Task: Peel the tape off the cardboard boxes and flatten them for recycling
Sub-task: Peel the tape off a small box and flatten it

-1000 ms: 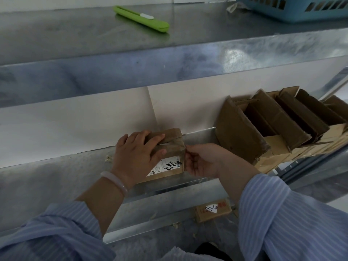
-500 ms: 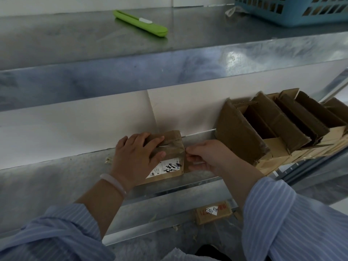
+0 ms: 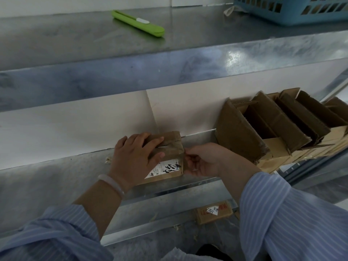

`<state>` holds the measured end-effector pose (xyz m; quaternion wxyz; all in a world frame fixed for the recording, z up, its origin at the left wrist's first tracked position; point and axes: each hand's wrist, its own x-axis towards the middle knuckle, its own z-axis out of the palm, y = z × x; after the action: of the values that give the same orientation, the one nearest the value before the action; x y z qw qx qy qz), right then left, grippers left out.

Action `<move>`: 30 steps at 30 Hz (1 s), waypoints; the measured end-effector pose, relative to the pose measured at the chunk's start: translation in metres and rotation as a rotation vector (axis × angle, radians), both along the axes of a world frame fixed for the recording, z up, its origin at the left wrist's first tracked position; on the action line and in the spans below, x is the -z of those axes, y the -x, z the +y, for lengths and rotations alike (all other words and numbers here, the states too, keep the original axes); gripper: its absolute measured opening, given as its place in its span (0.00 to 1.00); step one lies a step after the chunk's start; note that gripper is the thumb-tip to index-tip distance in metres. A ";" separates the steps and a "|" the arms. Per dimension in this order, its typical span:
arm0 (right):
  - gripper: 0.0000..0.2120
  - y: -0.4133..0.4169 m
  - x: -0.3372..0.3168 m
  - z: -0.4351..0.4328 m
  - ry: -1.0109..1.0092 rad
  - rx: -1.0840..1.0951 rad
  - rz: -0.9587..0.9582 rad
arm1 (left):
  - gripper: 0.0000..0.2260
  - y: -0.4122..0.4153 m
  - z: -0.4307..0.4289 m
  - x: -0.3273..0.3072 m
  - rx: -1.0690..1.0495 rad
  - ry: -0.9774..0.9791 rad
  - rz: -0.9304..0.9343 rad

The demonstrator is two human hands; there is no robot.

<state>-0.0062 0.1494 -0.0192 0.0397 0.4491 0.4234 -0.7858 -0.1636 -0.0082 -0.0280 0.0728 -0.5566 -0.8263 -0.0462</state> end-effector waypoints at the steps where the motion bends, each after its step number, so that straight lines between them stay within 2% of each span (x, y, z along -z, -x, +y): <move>1: 0.06 0.000 0.001 0.000 0.009 0.003 0.006 | 0.25 0.000 0.000 0.000 0.000 -0.004 -0.004; 11: 0.10 -0.003 0.003 0.000 0.026 0.137 0.168 | 0.28 0.000 0.000 -0.001 -0.009 0.008 -0.029; 15: 0.07 -0.007 0.001 0.008 -0.307 0.105 0.193 | 0.26 -0.003 -0.003 -0.003 0.008 -0.022 -0.039; 18: 0.12 0.000 0.009 0.005 -0.579 -0.001 0.116 | 0.26 -0.001 -0.007 -0.004 0.054 -0.032 -0.075; 20: 0.15 0.004 0.013 -0.003 -0.678 -0.078 0.136 | 0.25 0.001 -0.010 -0.005 0.098 -0.039 -0.104; 24: 0.14 0.001 0.023 -0.016 -0.667 -0.049 0.238 | 0.25 0.008 -0.015 -0.007 0.187 -0.083 -0.157; 28: 0.13 -0.010 0.027 -0.013 -0.434 -0.039 0.377 | 0.29 0.019 -0.019 -0.006 0.217 -0.074 -0.248; 30: 0.15 -0.013 0.028 -0.010 -0.416 -0.064 0.414 | 0.30 0.020 -0.019 -0.006 0.218 -0.061 -0.259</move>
<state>0.0065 0.1398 -0.0472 -0.1154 0.2642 0.5885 -0.7554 -0.1839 -0.0273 -0.0224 -0.0230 -0.6299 -0.7616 -0.1502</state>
